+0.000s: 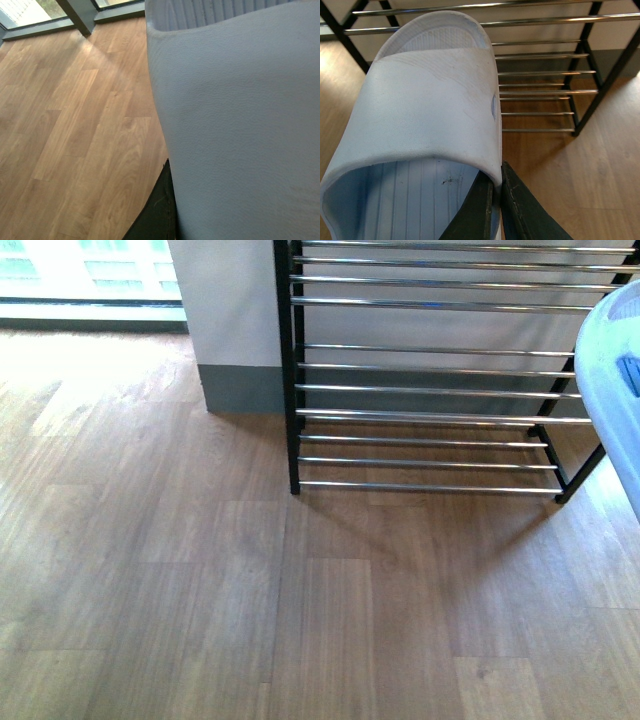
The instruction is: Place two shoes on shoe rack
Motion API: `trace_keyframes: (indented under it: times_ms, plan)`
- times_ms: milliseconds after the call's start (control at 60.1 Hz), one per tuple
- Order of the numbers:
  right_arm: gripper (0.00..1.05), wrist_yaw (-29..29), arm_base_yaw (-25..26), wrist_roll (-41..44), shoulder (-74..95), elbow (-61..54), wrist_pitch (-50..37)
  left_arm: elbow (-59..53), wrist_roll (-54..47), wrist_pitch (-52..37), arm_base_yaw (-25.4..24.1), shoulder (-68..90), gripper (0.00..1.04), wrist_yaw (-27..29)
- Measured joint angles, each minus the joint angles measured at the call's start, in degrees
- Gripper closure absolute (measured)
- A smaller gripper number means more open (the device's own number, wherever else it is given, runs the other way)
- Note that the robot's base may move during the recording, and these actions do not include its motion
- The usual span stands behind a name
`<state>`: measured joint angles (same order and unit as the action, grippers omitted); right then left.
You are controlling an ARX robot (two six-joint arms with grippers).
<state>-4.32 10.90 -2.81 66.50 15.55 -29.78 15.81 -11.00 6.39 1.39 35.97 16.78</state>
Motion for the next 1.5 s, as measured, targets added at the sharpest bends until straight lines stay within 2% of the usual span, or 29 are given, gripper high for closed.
trace_keyframes:
  times_ms: [1498]
  plan:
    - [1.03,0.0,-0.22,0.0,-0.02,0.0,0.02,0.02,0.17,0.0,-0.04,-0.04,1.03,0.33]
